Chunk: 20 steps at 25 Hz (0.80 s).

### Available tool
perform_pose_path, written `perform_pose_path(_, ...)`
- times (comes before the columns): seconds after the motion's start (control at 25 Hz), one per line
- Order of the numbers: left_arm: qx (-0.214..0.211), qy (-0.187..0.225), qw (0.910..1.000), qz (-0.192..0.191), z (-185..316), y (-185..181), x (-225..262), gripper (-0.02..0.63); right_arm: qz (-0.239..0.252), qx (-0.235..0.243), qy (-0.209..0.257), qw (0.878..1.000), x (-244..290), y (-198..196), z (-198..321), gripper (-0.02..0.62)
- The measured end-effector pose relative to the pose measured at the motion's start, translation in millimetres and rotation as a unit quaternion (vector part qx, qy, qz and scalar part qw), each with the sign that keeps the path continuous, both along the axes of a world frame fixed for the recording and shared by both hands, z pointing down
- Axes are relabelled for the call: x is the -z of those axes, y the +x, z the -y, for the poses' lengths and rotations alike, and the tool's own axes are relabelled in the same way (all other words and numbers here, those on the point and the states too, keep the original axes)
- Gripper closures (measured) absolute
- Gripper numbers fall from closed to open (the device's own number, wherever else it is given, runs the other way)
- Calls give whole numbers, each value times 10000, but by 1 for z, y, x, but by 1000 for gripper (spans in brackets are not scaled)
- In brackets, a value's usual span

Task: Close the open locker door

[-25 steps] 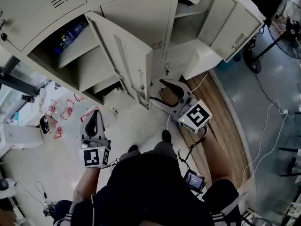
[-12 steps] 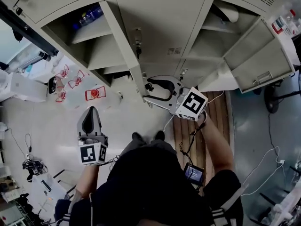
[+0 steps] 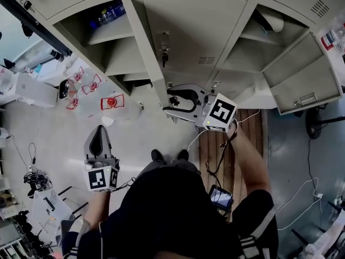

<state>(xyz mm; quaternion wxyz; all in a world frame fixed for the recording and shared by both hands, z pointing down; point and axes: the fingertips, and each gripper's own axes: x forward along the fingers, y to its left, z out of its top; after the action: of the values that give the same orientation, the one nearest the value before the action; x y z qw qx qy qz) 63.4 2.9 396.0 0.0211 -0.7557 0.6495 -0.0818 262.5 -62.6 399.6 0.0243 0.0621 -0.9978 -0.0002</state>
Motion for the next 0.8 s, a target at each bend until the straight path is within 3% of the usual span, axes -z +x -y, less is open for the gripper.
perform_pose_path(0.28, 256, -89, 9995, 165, -8, -9, 2, 603, -99, 285, 117, 9995, 8, -2, 1, 388)
perform_pose_path(0.44, 340, -140, 9992, 183, -13, -9, 2, 603, -132, 560, -79, 9983, 0, -5, -3, 405)
perform_pose_path(0.56, 365, -111, 9990, 230, -14, -9, 4, 603, -32, 770, -252, 9967, 0, -7, -7, 459)
perform_pose_path(0.8, 461, -117, 9986, 240, -19, -14, 3, 603, 41, 835, -367, 9958, -1, -6, -8, 460)
